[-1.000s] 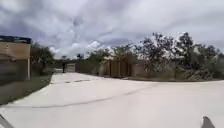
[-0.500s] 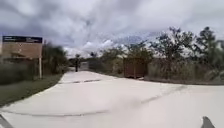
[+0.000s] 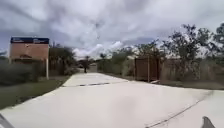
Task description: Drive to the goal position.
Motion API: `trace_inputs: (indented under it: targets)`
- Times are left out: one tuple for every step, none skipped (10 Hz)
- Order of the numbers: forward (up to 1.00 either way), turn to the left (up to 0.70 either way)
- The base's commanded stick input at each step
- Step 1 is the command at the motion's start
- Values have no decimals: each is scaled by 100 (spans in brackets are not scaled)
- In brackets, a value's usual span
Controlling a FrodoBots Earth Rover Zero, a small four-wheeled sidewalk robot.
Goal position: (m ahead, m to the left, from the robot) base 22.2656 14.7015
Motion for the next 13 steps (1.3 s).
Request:
trace_inputs:
  targets:
    - [85, 0]
    - [85, 0]
    - [85, 0]
    - [85, 0]
    - [85, 0]
    - [85, 0]
    - [85, 0]
    - [85, 0]
    - [85, 0]
    - [85, 0]
    - [85, 0]
    - [85, 0]
    - [85, 0]
